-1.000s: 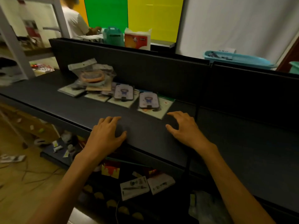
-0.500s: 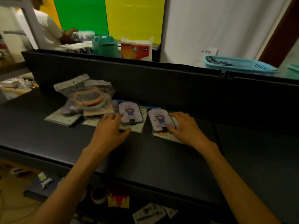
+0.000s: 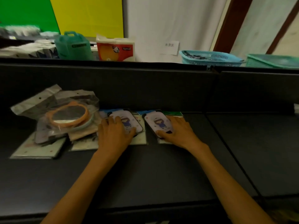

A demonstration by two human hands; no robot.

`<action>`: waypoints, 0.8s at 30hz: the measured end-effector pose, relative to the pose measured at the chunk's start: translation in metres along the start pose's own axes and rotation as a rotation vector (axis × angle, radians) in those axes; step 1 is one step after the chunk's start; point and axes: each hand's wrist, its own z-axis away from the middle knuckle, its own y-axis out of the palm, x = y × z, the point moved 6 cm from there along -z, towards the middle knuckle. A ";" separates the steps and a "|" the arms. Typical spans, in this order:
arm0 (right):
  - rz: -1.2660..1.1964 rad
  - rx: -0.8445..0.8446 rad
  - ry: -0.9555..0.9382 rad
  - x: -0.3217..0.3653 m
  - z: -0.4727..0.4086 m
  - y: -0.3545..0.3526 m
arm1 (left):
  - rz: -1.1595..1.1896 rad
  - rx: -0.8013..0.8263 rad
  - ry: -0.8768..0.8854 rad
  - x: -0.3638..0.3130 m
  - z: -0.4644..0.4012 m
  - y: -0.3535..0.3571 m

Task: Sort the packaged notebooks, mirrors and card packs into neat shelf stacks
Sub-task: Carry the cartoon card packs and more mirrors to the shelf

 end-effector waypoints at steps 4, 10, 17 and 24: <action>-0.010 -0.034 0.062 0.004 0.005 0.000 | 0.083 0.088 0.038 0.004 -0.008 0.003; -0.155 -0.068 0.141 0.000 0.008 0.003 | 0.182 0.123 0.075 0.005 -0.007 0.000; -0.396 -0.180 0.137 -0.007 0.009 0.003 | 0.151 0.145 0.065 0.007 -0.003 0.002; -0.528 -0.216 0.269 -0.022 0.015 -0.001 | 0.409 0.120 0.129 0.000 -0.003 -0.012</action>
